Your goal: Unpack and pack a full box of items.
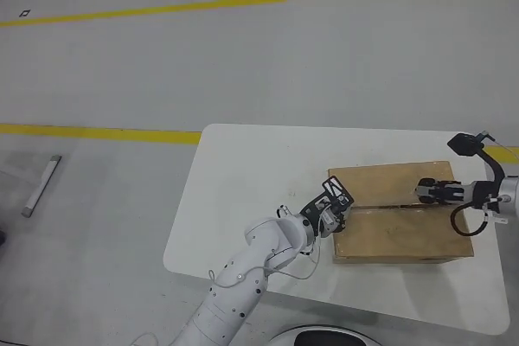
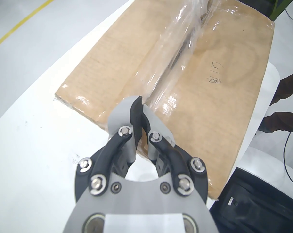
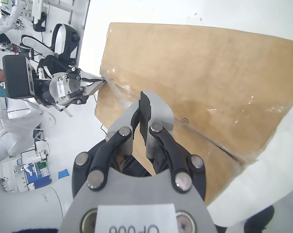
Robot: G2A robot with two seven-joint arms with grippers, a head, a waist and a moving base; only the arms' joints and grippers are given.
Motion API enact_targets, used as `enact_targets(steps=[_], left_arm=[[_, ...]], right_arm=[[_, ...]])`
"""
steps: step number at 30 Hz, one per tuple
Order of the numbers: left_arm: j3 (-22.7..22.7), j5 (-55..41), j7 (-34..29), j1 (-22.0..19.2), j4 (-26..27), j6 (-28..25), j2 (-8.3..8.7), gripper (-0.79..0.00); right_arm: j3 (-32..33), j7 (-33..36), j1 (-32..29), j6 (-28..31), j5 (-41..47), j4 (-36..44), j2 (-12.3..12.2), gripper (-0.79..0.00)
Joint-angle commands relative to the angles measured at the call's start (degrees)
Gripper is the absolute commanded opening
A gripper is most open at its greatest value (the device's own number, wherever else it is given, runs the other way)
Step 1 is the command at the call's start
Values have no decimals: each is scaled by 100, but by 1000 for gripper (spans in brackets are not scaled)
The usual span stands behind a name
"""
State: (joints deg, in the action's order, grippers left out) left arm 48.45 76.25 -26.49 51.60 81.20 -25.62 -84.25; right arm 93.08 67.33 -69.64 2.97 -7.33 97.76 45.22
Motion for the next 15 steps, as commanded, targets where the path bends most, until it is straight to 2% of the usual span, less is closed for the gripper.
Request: enact_targets(steps=[1, 15], left_arm=[[1, -4, 0, 0, -1, -15, 0, -785], [12, 22, 14, 11, 18, 1, 0, -785]], right_arm=[[9, 72, 13, -70, -58, 32, -14, -785], [-286, 95, 204, -244, -772, -80, -62, -785]])
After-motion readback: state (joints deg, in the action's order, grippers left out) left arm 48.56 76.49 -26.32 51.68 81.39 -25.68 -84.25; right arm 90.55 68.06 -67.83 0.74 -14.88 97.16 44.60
